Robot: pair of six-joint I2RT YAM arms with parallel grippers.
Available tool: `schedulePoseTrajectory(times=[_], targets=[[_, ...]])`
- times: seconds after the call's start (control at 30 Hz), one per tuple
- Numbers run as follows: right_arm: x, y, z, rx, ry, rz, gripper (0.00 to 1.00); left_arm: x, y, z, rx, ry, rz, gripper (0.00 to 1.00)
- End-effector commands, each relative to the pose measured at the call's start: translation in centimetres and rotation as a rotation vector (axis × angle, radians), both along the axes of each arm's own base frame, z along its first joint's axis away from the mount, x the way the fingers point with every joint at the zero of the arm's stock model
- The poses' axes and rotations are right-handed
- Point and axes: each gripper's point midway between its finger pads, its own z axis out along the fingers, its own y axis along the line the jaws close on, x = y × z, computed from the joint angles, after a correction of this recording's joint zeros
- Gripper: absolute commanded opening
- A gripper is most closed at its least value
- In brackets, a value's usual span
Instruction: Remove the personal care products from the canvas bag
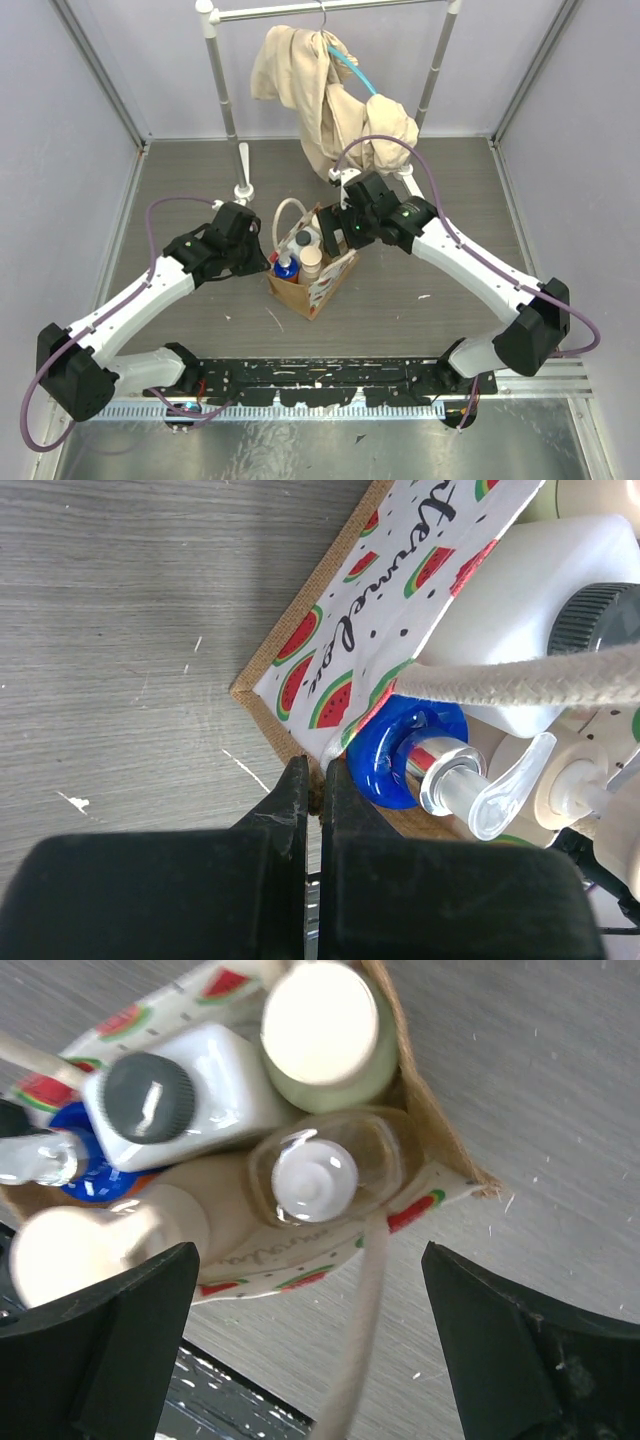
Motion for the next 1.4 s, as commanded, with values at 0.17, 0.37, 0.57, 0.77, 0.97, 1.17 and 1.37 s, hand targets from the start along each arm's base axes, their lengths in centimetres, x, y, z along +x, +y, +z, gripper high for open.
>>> schedulePoseTrajectory(times=[0.17,0.37,0.57,0.77,0.97,1.17,1.37], targets=[[-1.0,4.8,9.4,0.116,-0.234,0.078,1.00,-1.4,0.4,-1.2,0.035,0.074,-0.013,0.00],[-2.5,7.7,7.1,0.065,-0.169,0.131,1.00,-1.4,0.4,-1.3,0.039,0.073,-0.014,0.00],[-3.5,8.1,4.8,0.035,-0.124,0.124,0.92,-1.5,0.7,-1.2,0.046,0.068,-0.010,0.00],[-3.8,7.3,3.5,0.013,-0.102,0.083,0.87,-1.5,0.5,-1.5,0.041,0.076,-0.016,0.01],[-3.8,7.6,2.4,0.007,-0.081,0.085,0.72,-1.5,0.3,-1.8,0.040,0.086,-0.016,0.01],[-3.6,8.3,2.6,0.038,-0.088,0.092,0.49,-1.6,0.5,-1.9,0.045,0.088,-0.013,0.02],[-3.6,8.3,4.1,0.060,-0.107,0.093,0.23,-1.7,0.5,-2.0,0.043,0.091,-0.012,0.02]])
